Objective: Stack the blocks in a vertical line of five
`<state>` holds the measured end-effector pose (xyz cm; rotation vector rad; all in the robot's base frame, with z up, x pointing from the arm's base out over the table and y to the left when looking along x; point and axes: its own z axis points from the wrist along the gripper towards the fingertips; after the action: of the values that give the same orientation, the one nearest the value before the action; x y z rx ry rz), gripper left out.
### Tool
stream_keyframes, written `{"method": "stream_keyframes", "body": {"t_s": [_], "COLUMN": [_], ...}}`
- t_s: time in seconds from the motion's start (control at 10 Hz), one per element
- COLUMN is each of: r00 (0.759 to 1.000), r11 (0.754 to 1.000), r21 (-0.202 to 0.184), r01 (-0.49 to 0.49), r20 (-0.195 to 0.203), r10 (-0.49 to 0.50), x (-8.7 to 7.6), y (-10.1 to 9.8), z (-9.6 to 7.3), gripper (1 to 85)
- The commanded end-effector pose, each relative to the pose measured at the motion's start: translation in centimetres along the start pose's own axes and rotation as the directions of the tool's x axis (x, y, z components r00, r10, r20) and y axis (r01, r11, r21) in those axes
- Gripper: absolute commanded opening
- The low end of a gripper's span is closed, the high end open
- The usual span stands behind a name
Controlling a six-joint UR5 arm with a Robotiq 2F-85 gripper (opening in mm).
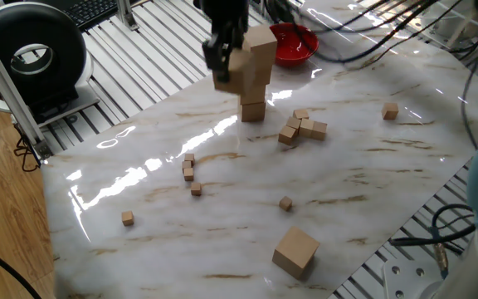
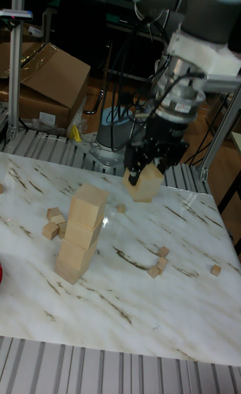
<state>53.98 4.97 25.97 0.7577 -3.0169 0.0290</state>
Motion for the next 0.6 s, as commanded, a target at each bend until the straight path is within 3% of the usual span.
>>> {"method": "stream_keyframes", "body": {"t_s": [0.0, 0.3, 0.5], "r00": [0.997, 0.984, 0.969], "r11": [0.997, 0.977, 0.957], "r21": [0.038, 0.119, 0.157], "r01": [0.069, 0.178, 0.243], "r20": [0.022, 0.009, -0.003], "r10": [-0.07, -0.18, -0.245], "x": [1.9, 3.5, 4.4], "y": [-1.8, -6.0, -8.6], "z": [-3.9, -5.3, -4.8], "gripper": [38.0, 37.3, 33.3]}}
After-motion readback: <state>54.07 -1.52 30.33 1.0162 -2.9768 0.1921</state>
